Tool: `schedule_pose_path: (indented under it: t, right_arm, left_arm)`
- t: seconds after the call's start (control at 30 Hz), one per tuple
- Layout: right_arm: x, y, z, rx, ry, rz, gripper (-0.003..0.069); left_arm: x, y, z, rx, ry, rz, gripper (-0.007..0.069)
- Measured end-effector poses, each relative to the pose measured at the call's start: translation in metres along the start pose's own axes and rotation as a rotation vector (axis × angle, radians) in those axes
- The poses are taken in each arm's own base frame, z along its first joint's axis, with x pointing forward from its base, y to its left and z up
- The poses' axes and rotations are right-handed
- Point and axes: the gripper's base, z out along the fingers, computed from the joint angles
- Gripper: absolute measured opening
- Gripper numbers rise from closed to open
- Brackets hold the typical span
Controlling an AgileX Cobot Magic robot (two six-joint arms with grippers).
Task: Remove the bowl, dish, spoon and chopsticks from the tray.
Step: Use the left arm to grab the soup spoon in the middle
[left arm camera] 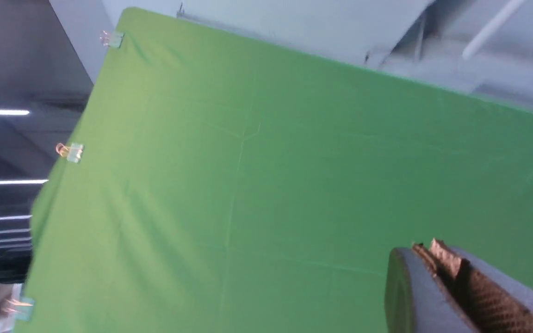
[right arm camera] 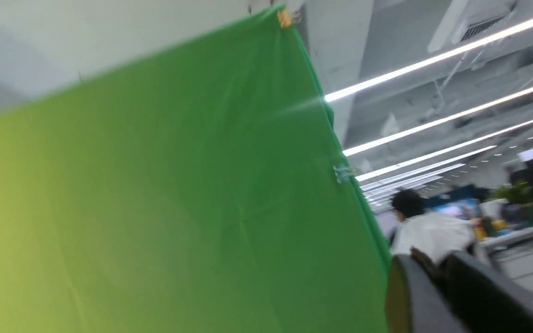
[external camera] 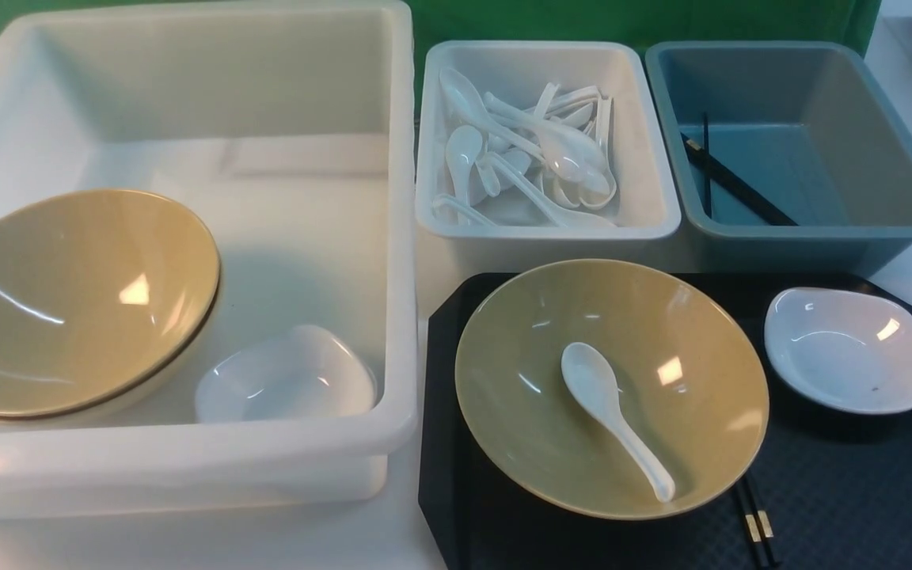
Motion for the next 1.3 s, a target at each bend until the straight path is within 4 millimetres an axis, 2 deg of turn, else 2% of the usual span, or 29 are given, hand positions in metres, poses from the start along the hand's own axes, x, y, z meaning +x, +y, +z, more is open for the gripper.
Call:
schedule_pose_path:
  t: [0.1,0.17,0.3,0.33,0.37,0.4,0.43,0.47,0.53,0.6,0.67,0.7,0.8,0.83,0.9,1.0,1.1,1.3]
  right_arm:
    - [-0.001,0.001,0.016,0.028,0.144,-0.107,0.0043]
    - [0.004,0.001,0.026,0.046,0.250,-0.141,0.0037]
    - [0.042,-0.010,0.044,0.108,0.611,-0.176,0.0037]
    - [0.051,-0.011,0.046,0.120,0.723,-0.175,0.0037]
    - [0.051,-0.012,0.047,0.122,0.730,-0.175,0.0037]
    - [0.065,-0.012,0.049,0.126,0.925,-0.182,0.0037]
    - [0.065,-0.012,0.048,0.125,0.938,-0.181,0.0037]
    - [0.071,-0.012,0.049,0.110,1.032,-0.204,0.0037]
    - [0.081,-0.006,0.049,0.007,1.269,-0.294,0.0037]
    - [0.086,0.000,0.050,-0.063,1.360,-0.322,0.0037]
    - [0.092,0.007,0.052,-0.155,1.391,-0.354,0.0037]
    - [0.093,0.008,0.052,-0.162,1.391,-0.356,0.0037]
    - [0.098,0.016,0.055,-0.243,1.374,-0.381,0.0037]
    - [0.099,0.017,0.056,-0.251,1.371,-0.381,0.0037]
    - [0.099,0.019,0.056,-0.265,1.367,-0.380,0.0037]
    - [0.099,0.019,0.056,-0.263,1.368,-0.376,0.0037]
    - [0.099,0.019,0.056,-0.241,1.370,-0.350,0.0038]
    - [0.099,0.019,0.056,-0.216,1.373,-0.314,0.0042]
  left_arm:
    - [-0.003,-0.002,0.027,-0.013,0.094,0.067,-0.0006]
    - [0.006,0.000,0.049,-0.026,0.177,0.090,-0.0006]
    - [0.041,0.007,0.083,-0.064,0.365,0.043,-0.0006]
    - [0.054,0.007,0.093,-0.082,0.470,-0.002,-0.0006]
    - [0.054,0.006,0.096,-0.082,0.480,-0.017,-0.0006]
    - [0.067,0.003,0.107,-0.092,0.651,-0.065,-0.0006]
    - [0.066,0.002,0.108,-0.090,0.662,-0.069,-0.0006]
    - [0.072,-0.001,0.114,-0.085,0.750,-0.075,-0.0006]
    - [0.079,-0.021,0.130,-0.006,0.991,-0.046,-0.0006]
    - [0.085,-0.036,0.137,0.073,1.119,-0.005,-0.0006]
    - [0.094,-0.059,0.144,0.196,1.258,0.026,-0.0006]
    - [0.094,-0.062,0.145,0.212,1.270,0.027,-0.0006]
    - [0.114,-0.102,0.152,0.410,1.402,0.004,-0.0006]
    - [0.117,-0.109,0.153,0.441,1.418,-0.004,-0.0006]
    - [0.136,-0.138,0.156,0.565,1.484,-0.028,-0.0006]
    - [0.148,-0.157,0.156,0.650,1.535,-0.027,-0.0006]
    - [0.170,-0.193,0.154,0.801,1.649,0.008,-0.0006]
    - [0.205,-0.228,0.156,0.899,1.787,0.071,-0.0006]
